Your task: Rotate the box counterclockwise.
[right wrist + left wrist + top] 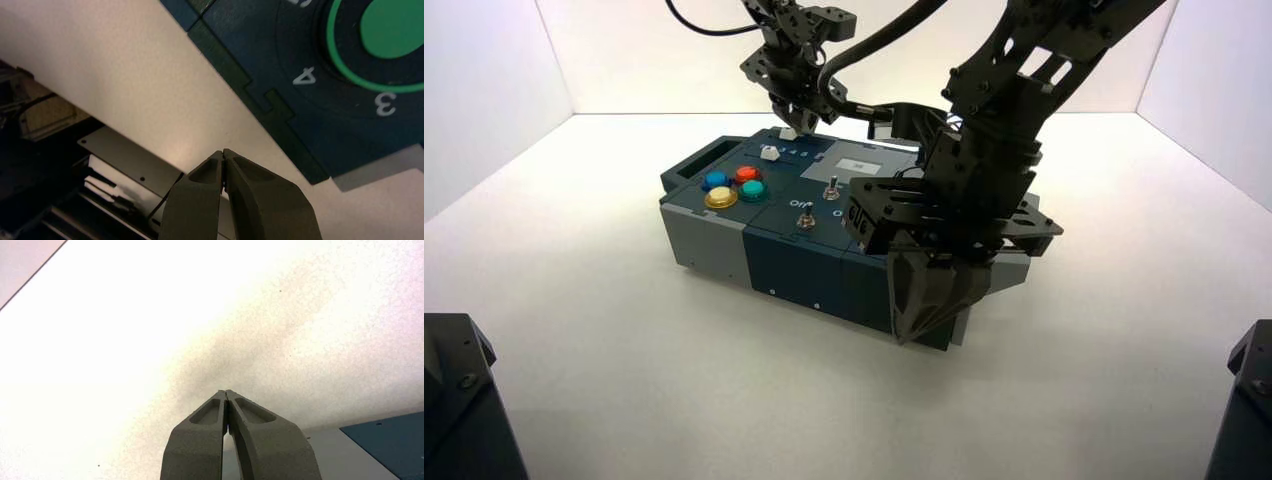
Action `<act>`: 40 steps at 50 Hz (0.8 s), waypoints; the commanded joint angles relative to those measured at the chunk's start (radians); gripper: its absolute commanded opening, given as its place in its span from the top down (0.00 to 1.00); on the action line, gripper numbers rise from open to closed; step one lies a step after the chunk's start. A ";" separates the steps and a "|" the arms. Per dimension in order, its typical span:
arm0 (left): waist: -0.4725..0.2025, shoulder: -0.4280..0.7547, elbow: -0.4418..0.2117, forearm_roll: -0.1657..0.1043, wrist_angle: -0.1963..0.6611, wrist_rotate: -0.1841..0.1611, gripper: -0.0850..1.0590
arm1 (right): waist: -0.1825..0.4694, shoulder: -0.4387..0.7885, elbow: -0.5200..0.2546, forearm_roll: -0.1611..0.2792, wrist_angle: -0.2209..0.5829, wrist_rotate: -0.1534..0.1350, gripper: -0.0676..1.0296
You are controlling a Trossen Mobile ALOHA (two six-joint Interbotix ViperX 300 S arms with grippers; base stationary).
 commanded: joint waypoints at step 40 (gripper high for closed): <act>0.000 -0.055 0.041 0.003 -0.003 0.020 0.95 | -0.143 -0.051 0.034 -0.031 -0.031 0.006 0.96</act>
